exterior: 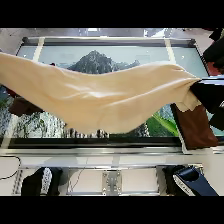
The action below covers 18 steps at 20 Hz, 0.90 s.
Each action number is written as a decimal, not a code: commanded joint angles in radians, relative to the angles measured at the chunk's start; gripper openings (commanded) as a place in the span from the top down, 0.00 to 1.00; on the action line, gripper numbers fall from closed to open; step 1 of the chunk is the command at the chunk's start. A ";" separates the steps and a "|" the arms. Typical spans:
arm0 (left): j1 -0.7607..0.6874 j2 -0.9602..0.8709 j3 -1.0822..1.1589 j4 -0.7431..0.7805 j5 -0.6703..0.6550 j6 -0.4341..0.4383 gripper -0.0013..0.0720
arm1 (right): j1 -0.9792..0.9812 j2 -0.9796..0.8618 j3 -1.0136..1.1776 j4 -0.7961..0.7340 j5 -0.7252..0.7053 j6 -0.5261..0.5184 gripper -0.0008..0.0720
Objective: Fold the shirts.
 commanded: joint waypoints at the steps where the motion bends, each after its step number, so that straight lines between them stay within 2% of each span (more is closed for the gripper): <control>1: 0.000 -0.049 -0.031 -0.093 -0.284 0.011 0.97 | 0.000 -0.097 -0.010 -0.192 0.038 -0.002 0.97; 2: -0.021 -0.094 -0.078 -0.129 -0.323 0.011 0.97 | 0.000 -0.153 -0.027 -0.245 0.034 -0.002 0.97; 4: -0.103 -0.174 -0.210 -0.131 -0.283 0.011 0.97 | -0.029 -0.294 -0.062 -0.268 0.016 -0.003 0.97; 9: -0.379 -0.462 -0.489 0.050 0.077 0.027 0.97 | -0.093 -0.713 -0.098 -0.214 -0.113 0.000 0.97; 10: -0.402 -0.531 -0.495 0.050 0.139 0.025 0.97 | -0.093 -0.787 -0.098 -0.211 -0.175 0.001 0.91; 11: -0.412 -0.589 -0.492 0.047 0.195 0.025 0.97 | -0.092 -0.848 -0.095 -0.184 -0.245 0.001 0.67; 12: -0.419 -0.636 -0.491 0.043 0.253 0.025 0.97 | -0.093 -0.888 -0.089 -0.143 -0.299 0.001 0.34; 13: -0.418 -0.668 -0.491 0.044 0.298 0.025 0.97 | -0.093 -0.913 -0.075 -0.115 -0.339 0.007 0.24; 14: -0.417 -0.685 -0.491 0.045 0.327 0.025 0.97 | -0.093 -0.917 -0.057 -0.113 -0.348 0.012 0.24; 16: -0.400 -0.689 -0.491 0.045 0.351 0.026 0.97 | -0.107 -0.897 0.023 -0.182 -0.245 0.013 0.25; 18: -0.380 -0.683 -0.489 0.046 0.351 0.026 0.97 | -0.155 -0.852 0.118 -0.312 -0.056 0.013 0.39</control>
